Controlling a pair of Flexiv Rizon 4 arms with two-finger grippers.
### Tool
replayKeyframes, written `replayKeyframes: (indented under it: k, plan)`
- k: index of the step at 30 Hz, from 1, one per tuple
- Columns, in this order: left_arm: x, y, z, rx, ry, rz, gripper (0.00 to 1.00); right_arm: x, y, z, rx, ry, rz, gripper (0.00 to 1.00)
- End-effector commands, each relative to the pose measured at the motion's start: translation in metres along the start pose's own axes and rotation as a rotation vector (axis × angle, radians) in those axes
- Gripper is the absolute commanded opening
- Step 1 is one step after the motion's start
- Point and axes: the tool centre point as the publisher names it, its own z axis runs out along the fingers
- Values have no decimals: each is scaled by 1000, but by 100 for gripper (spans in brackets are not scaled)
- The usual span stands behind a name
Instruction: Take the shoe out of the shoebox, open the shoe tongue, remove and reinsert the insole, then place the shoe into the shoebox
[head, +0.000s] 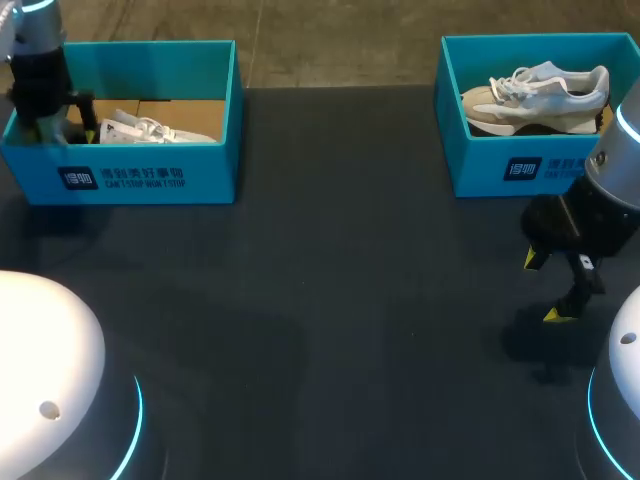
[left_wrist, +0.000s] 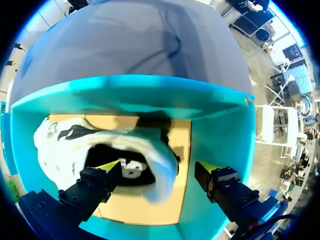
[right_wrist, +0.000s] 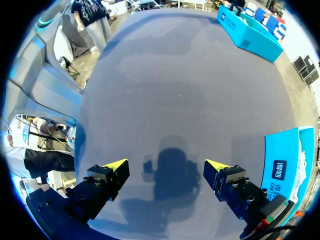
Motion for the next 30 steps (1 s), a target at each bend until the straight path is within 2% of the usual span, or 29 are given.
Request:
replayKeyframes:
  k: [1, 13, 18, 22, 30]
  plan:
    - [2, -7, -19, -25, -12, 3, 100, 1, 0, 0, 2, -2, 1, 100]
    - [6, -12, -47, -41, -63, -28, 100, 1, 0, 0, 2, -2, 1, 100]
    - [9, -17, -66, -58, -70, -31, 100, 1, 0, 0, 2, -2, 1, 100]
    - [12, -25, -84, -72, -70, -44, 100, 1, 0, 0, 2, -2, 1, 100]
    - [18, -46, -119, -48, -82, -63, 100, 1, 0, 0, 2, -2, 1, 100]
